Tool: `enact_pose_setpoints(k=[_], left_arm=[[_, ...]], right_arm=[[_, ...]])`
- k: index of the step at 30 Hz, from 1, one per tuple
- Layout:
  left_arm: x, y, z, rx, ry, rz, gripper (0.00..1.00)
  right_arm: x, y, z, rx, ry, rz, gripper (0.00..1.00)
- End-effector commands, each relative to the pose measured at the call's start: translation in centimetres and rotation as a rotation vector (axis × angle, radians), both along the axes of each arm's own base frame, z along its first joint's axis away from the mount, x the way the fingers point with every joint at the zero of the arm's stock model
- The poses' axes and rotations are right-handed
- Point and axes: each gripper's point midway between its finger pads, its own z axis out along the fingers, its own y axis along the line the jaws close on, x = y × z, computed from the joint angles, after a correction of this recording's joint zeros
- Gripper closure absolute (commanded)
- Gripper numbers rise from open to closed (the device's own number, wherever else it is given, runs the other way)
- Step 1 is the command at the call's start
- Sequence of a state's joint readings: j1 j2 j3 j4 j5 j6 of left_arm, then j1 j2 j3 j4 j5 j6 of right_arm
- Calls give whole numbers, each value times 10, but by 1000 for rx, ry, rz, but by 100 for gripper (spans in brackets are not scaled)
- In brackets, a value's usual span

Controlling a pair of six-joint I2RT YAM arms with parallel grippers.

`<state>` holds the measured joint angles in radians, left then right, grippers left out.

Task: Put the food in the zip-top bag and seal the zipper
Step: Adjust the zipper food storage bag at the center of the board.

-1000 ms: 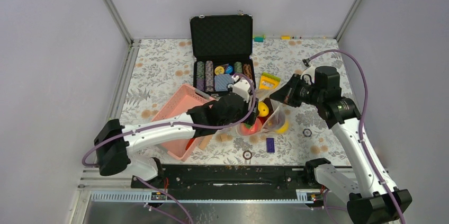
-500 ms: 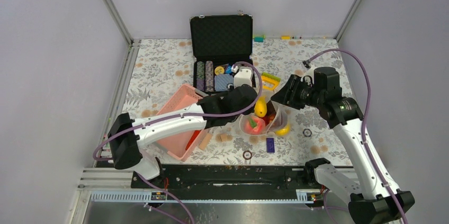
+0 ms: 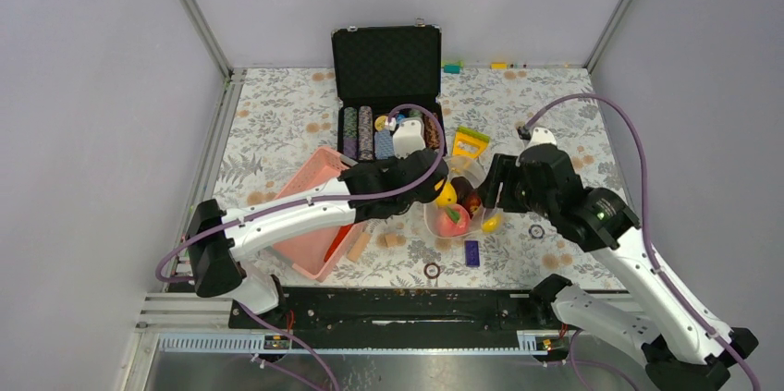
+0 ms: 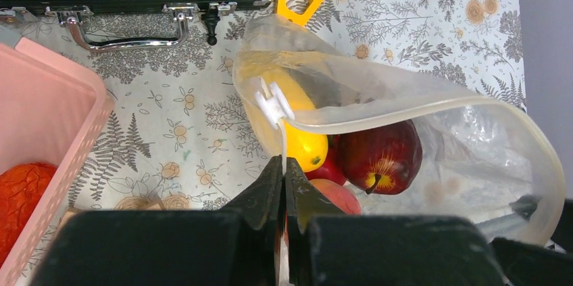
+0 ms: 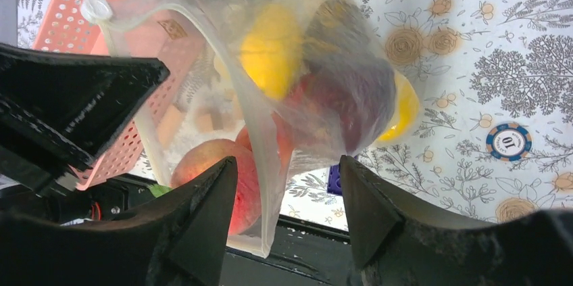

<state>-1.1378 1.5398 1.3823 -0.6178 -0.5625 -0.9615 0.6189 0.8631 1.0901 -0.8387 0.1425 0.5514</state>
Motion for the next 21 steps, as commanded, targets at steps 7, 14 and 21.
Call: enact_pose_setpoints(k=[7, 14, 21], left_arm=[[11, 7, 49, -90, -73, 92, 100], [19, 26, 60, -76, -123, 156, 100], [18, 53, 66, -60, -134, 197, 100]], right_arm=[[-34, 2, -43, -65, 104, -2, 51], [-47, -25, -55, -139, 134, -64, 83], [-24, -43, -12, -245, 13, -120, 100]])
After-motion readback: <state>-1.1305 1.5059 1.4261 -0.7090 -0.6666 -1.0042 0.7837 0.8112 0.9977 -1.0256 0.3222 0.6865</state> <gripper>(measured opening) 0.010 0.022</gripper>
